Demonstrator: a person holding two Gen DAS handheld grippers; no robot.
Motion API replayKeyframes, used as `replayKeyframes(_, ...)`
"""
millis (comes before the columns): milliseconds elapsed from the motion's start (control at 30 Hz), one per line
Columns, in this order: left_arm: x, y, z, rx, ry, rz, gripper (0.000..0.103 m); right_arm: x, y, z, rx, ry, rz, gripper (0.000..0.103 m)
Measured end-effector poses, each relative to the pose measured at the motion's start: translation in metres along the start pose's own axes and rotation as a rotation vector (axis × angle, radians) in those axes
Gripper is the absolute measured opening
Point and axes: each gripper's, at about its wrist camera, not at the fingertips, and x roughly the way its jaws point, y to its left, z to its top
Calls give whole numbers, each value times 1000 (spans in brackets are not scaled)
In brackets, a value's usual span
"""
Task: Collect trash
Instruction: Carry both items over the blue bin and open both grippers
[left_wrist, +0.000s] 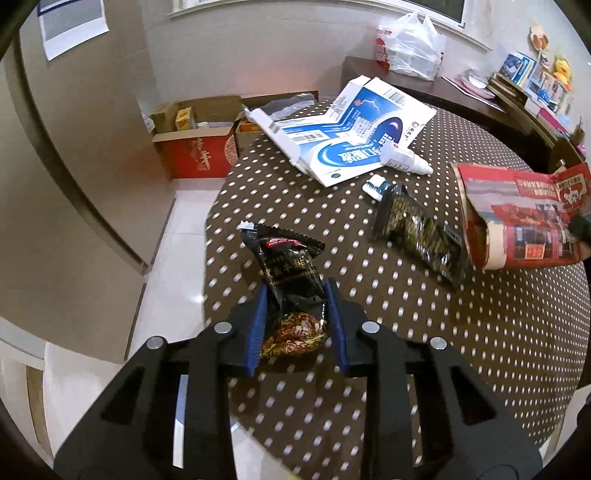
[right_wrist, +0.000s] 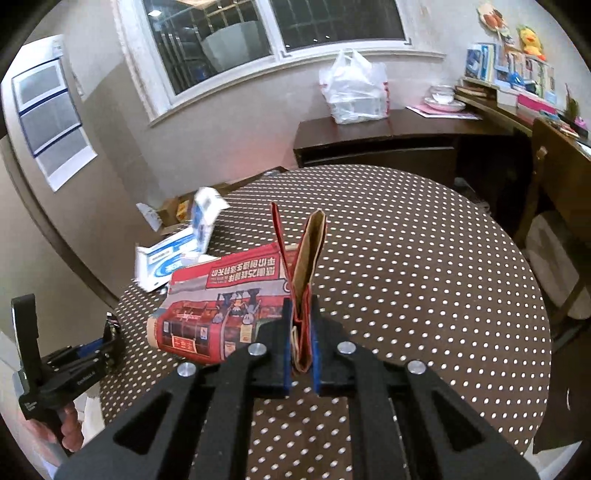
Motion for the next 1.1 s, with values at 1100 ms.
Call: replayKeyframes(1100, -84, 174, -154, -323, 58, 230, 31, 6, 241, -94, -319, 196, 378, 8)
